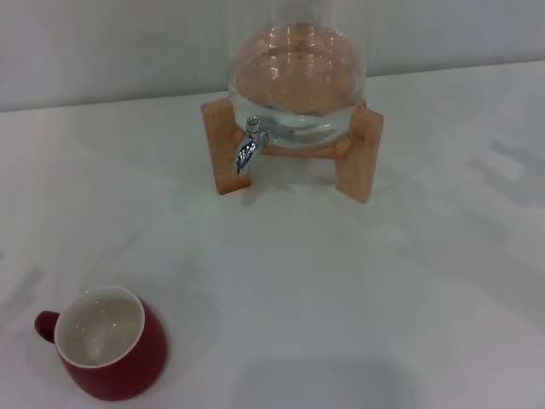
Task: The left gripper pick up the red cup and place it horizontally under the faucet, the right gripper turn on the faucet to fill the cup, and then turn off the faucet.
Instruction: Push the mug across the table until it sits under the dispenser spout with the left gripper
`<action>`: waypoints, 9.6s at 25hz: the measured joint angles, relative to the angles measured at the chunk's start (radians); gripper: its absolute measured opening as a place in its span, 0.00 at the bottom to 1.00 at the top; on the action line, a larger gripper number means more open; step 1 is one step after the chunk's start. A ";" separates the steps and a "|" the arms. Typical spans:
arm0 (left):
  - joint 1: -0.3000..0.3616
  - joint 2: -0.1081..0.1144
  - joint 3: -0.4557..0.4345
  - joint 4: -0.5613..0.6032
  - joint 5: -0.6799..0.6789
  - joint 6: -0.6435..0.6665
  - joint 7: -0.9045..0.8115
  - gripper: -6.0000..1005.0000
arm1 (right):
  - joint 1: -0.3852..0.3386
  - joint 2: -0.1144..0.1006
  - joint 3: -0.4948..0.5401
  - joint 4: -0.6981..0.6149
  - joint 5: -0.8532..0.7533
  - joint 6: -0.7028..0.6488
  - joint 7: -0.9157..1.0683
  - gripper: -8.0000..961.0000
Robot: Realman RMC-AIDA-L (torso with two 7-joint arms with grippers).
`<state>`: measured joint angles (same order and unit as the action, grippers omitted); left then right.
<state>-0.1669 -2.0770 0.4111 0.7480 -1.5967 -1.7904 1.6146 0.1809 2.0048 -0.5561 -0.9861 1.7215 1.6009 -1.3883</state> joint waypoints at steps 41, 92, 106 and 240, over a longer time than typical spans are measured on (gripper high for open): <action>0.076 -0.008 -0.006 -0.054 0.018 -0.048 0.215 0.87 | -0.003 -0.002 0.009 0.026 -0.004 -0.010 0.000 0.69; 0.083 -0.008 0.002 -0.587 -0.005 0.271 1.039 0.86 | 0.017 -0.014 0.010 0.022 0.001 -0.053 0.013 0.69; 0.070 -0.008 0.002 -0.596 0.040 0.275 1.060 0.85 | 0.017 -0.014 0.011 0.021 0.004 -0.053 0.012 0.69; -0.331 -0.007 -0.002 -0.577 0.073 0.541 1.061 0.13 | 0.003 -0.005 0.051 0.042 0.018 -0.006 0.003 0.69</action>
<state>-0.4984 -2.0839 0.4091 0.1709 -1.5237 -1.2496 2.6752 0.1840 2.0003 -0.5047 -0.9442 1.7395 1.5954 -1.3851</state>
